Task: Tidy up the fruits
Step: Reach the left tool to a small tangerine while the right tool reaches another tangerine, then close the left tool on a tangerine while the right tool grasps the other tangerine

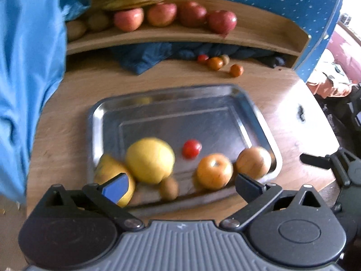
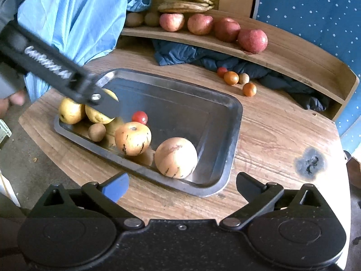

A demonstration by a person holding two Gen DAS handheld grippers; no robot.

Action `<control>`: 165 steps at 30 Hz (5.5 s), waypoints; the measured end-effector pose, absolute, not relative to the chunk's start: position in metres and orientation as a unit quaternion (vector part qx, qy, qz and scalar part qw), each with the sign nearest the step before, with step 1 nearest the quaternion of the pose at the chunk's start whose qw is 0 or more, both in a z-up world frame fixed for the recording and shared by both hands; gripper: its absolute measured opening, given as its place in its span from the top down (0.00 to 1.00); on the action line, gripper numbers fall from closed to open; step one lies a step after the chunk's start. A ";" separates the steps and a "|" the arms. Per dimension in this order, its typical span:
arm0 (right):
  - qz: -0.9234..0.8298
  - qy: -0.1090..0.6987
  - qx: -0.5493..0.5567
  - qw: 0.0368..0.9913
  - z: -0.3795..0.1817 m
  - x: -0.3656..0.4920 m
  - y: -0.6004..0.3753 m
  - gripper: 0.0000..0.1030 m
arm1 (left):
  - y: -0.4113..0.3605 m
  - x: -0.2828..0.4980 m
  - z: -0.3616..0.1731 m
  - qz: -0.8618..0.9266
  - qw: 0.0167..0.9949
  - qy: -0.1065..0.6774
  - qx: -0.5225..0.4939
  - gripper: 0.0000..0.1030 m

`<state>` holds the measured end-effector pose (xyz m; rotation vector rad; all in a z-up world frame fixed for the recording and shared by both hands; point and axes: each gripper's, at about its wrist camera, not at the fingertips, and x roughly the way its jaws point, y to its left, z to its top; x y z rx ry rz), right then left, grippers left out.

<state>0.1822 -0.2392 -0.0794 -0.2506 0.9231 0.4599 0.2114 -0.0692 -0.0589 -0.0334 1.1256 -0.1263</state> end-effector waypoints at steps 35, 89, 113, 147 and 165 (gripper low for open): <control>0.238 0.417 -0.055 0.875 -0.073 0.219 -0.243 0.01 | -0.046 0.239 -0.044 0.007 0.823 0.564 0.073 0.00; 0.069 0.457 -0.037 0.886 -0.105 0.349 -0.286 0.01 | -0.159 0.454 -0.098 -0.123 0.841 0.523 0.055 0.00; 0.058 0.475 -0.026 0.878 -0.126 0.393 -0.271 0.21 | -0.162 0.479 -0.136 -0.175 0.809 0.558 -0.063 0.13; 0.075 0.463 -0.045 0.882 -0.133 0.408 -0.247 0.70 | -0.163 0.487 -0.145 -0.153 0.794 0.577 -0.115 0.56; 0.064 0.463 -0.032 0.884 -0.128 0.407 -0.248 0.71 | -0.150 0.479 -0.141 -0.148 0.794 0.578 -0.115 0.67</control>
